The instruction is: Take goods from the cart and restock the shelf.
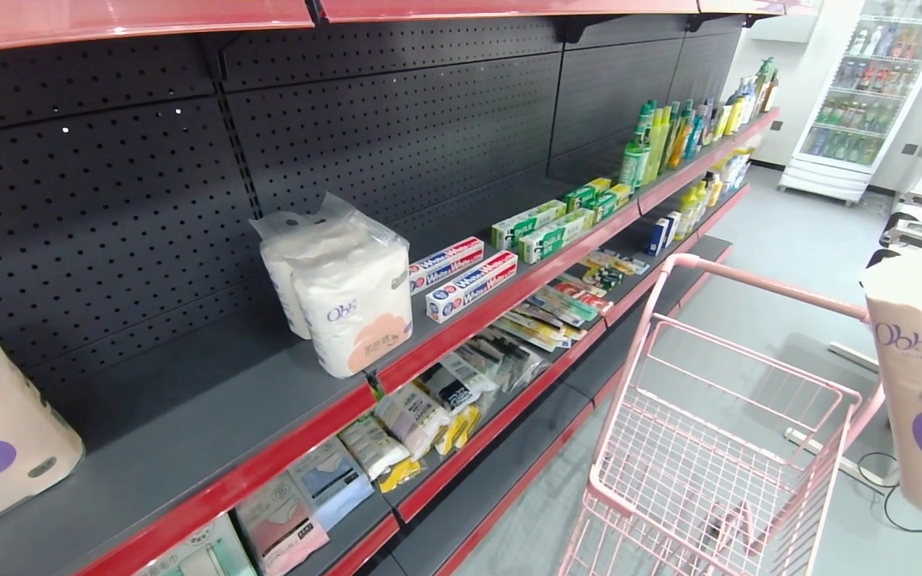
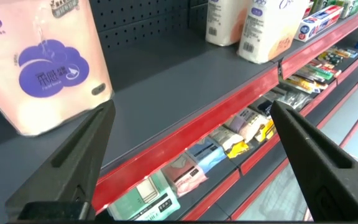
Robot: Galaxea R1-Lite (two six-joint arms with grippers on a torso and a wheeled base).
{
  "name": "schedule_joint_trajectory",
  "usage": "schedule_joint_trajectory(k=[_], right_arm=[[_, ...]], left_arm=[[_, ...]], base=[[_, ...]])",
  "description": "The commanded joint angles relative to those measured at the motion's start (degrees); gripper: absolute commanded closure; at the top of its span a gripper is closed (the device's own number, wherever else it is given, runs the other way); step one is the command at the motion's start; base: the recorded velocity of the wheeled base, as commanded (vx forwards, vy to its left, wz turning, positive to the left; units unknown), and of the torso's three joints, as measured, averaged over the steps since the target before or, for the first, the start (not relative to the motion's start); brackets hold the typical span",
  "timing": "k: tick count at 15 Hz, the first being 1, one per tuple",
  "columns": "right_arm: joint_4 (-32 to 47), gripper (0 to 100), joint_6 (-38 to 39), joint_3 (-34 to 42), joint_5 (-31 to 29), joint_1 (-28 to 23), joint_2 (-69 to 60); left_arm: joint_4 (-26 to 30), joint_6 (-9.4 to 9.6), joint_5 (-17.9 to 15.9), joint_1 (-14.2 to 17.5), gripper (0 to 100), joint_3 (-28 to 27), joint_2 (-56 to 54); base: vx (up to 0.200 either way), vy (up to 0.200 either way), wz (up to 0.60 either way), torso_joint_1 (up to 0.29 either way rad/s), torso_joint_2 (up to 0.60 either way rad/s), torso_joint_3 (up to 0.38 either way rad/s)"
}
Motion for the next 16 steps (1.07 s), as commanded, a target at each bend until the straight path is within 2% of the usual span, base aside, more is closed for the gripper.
schedule_joint_trajectory(k=[1, 6, 11, 16], right_arm=[[0.0, 100, -0.1, 0.1, 0.0, 0.1, 0.6], [-0.2, 100, -1.4, 0.2, -0.3, 0.0, 2.4], [-0.2, 100, -1.9, 0.0, -0.3, 0.0, 2.3], [-0.2, 100, -2.0, 0.8, -0.2, 0.0, 2.3]], left_arm=[[0.0, -0.01, 0.0, 0.0, 0, 0.0, 0.0], [0.0, -0.01, 0.0, 0.0, 0, 0.0, 0.0], [0.0, -0.01, 0.0, 0.0, 0, 0.0, 0.0], [0.0, -0.01, 0.0, 0.0, 0, 0.0, 0.0]], base=[[0.0, 0.0, 0.0, 0.1, -0.21, -0.105], [0.0, 0.0, 0.0, 0.094, -0.19, -0.099], [0.0, 0.0, 0.0, 0.0, 0.0, 0.0], [0.0, 0.0, 0.6, 0.003, 0.0, 0.0]])
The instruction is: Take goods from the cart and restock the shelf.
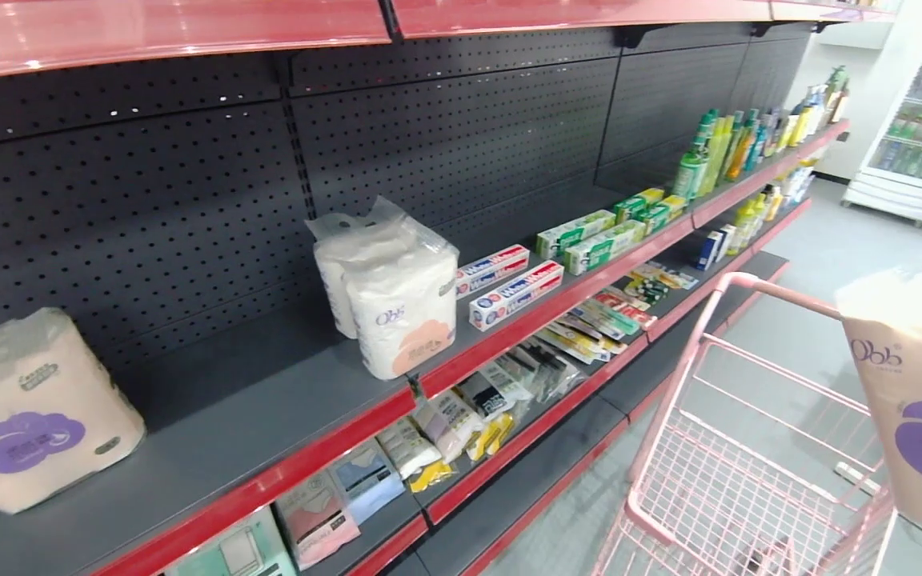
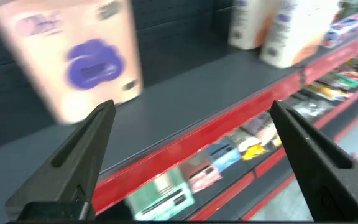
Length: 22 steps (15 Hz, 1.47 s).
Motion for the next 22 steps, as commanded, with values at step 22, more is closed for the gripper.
schedule_joint_trajectory(k=[22], right_arm=[[-0.2, 100, 8.2, 5.9, 0.3, -5.5, -4.4]], left_arm=[[0.0, 0.61, -0.9, -0.5, 0, 0.0, 2.4]], base=[[0.0, 0.0, 0.27, 0.003, 0.0, 0.001]])
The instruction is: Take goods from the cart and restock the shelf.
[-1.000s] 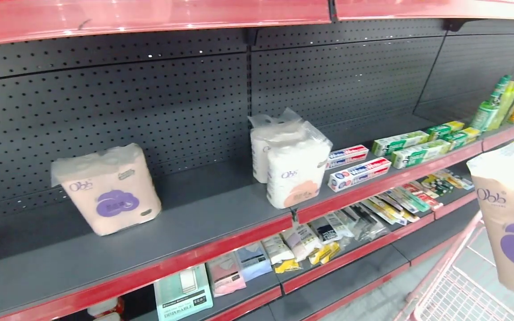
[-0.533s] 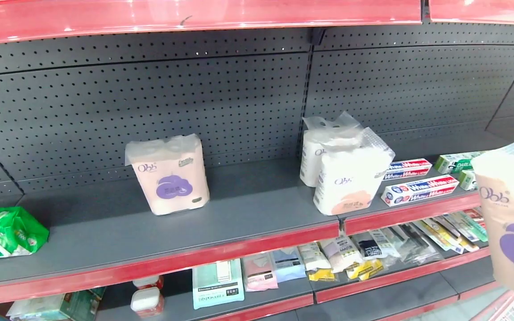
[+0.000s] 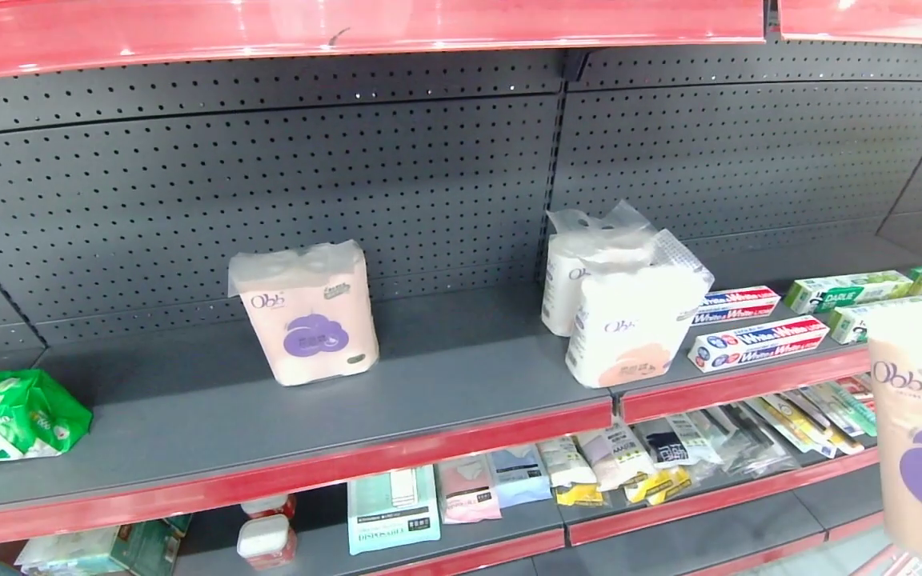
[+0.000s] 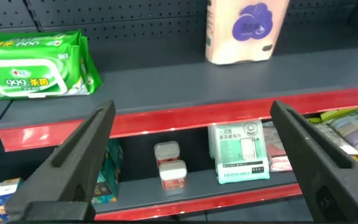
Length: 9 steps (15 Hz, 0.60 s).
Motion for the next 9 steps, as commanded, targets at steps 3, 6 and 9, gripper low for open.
schedule_joint_trajectory(k=[3, 6, 9], right_arm=[[-0.1, 100, 3.5, 1.5, 1.3, -0.2, -2.1], [0.3, 100, 3.0, 3.2, 1.3, -0.1, -3.8], [-0.1, 100, 2.1, 2.9, 1.1, -0.2, -2.8]], left_arm=[[-0.2, 3.35, -4.8, -0.8, 0, 0.0, 1.9], [0.1, -6.41, -5.1, -1.0, 0, -24.7, 21.5], [0.4, -6.84, 3.5, -0.6, 0, -22.5, 29.6]], base=[[0.0, 0.0, 0.0, 0.0, 0.0, 0.0], [0.0, 0.0, 0.0, 0.0, 0.0, 0.0], [0.0, 0.0, 0.0, 0.0, 0.0, 0.0]])
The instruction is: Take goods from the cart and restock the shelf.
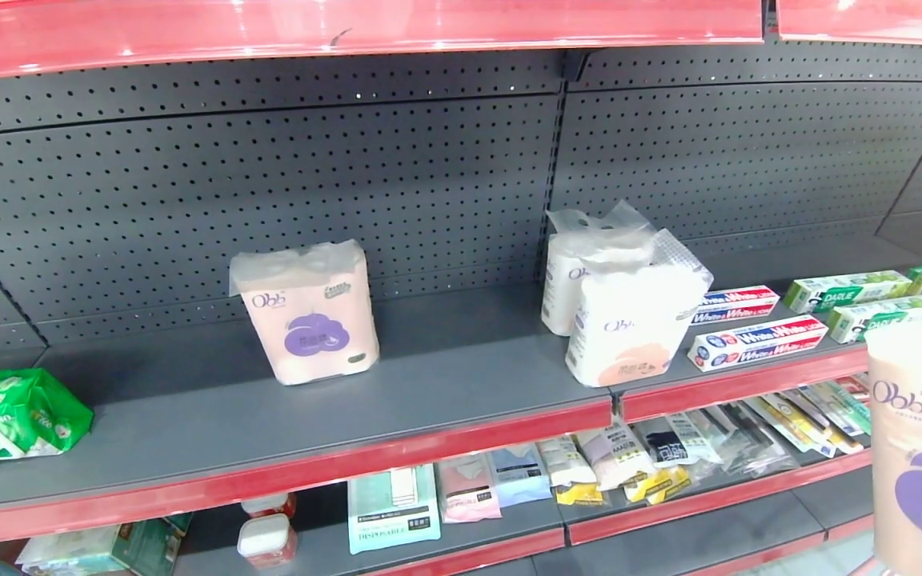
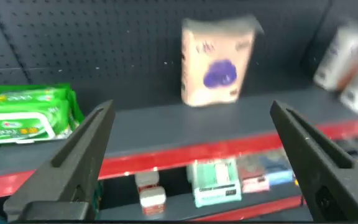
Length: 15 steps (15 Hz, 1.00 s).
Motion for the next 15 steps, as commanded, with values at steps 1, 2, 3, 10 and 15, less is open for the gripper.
schedule_joint_trajectory(k=[1, 2, 3, 10, 15], right_arm=[[0.0, 100, -0.3, -1.1, -0.2, -0.1, 1.4], [0.0, 100, -0.3, -1.7, -0.2, -0.1, 1.9], [0.0, 100, -0.2, -2.0, -0.2, -0.1, 2.1], [0.2, 100, 1.4, 0.0, -0.2, -0.3, 1.4], [0.1, 100, 1.2, -0.1, -0.7, -0.8, 2.0]], left_arm=[[0.0, -1.33, 7.8, 0.1, 0, -2.2, 17.0], [-0.1, -0.89, 8.8, 0.2, 0, -2.0, 20.2], [-1.2, -0.36, 8.9, 0.1, 0, -2.0, 24.7], [-22.0, 5.61, -9.6, 3.1, 0, -2.1, 50.0], [-33.2, 20.38, -31.2, 15.0, 0, -4.9, 64.0]], base=[[0.0, 0.0, 0.0, 0.0, 0.0, 0.0], [0.0, 0.0, 0.0, 0.0, 0.0, 0.0], [0.0, 0.0, 0.0, 0.0, 0.0, 0.0], [0.0, 0.0, 0.0, 0.0, 0.0, 0.0], [0.0, 0.0, 0.0, 0.0, 0.0, 0.0]])
